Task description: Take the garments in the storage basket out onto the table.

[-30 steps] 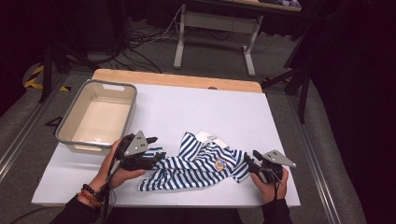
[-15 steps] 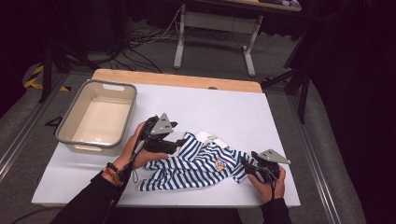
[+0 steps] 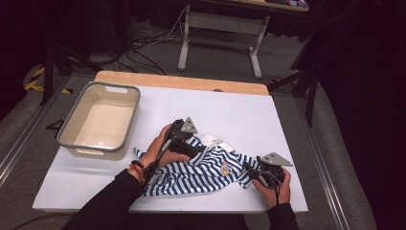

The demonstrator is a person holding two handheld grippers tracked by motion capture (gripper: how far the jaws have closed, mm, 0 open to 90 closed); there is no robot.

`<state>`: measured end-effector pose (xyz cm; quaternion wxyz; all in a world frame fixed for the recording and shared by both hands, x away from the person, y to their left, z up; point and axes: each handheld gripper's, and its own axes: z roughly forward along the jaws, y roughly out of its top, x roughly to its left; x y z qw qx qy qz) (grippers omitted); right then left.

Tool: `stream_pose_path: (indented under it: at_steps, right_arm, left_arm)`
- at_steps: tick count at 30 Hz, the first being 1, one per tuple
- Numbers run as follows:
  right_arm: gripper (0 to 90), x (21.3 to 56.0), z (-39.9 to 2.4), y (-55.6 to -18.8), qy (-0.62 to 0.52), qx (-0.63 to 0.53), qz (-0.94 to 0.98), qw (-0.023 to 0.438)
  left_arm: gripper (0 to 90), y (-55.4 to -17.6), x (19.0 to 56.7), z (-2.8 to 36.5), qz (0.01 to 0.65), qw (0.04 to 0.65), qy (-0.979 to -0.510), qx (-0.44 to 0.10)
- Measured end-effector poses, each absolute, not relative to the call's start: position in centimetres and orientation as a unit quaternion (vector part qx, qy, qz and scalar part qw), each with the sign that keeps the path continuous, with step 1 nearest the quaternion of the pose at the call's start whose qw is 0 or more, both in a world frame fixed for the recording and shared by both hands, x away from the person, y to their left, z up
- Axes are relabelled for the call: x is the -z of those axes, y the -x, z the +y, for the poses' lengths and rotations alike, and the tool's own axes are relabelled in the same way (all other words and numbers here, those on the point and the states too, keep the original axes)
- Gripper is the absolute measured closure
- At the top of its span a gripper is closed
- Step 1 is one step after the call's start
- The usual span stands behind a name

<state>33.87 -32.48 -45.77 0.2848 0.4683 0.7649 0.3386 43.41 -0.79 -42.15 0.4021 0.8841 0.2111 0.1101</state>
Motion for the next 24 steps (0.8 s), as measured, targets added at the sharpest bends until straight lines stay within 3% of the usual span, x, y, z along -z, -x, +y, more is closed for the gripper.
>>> stream_pose_path:
  at_steps: [9, 18, 19, 22, 24]
  right_arm:
    - [43.0, 45.9, -32.3, -34.0, -0.464, -0.33, 0.772, 0.281]
    - [46.6, 45.9, -32.6, -34.3, -0.475, -0.338, 0.772, 0.254]
    - [47.4, 45.8, -32.8, -34.5, -0.482, -0.343, 0.769, 0.242]
    - [50.5, 45.8, -32.8, -34.5, -0.478, -0.343, 0.772, 0.239]
    - [58.5, 45.8, -32.8, -34.5, -0.475, -0.344, 0.774, 0.237]
  left_arm:
    - [25.6, -43.9, 44.3, -2.6, 0.217, 0.364, -0.901, -0.093]
    - [47.8, -44.4, 45.3, -2.4, 0.234, 0.354, -0.902, -0.076]
    - [56.9, -44.4, 45.3, -2.3, 0.234, 0.357, -0.901, -0.073]
    - [64.4, -44.6, 45.2, -2.1, 0.233, 0.355, -0.902, -0.076]
    - [74.2, -44.7, 45.2, -1.9, 0.231, 0.356, -0.903, -0.074]
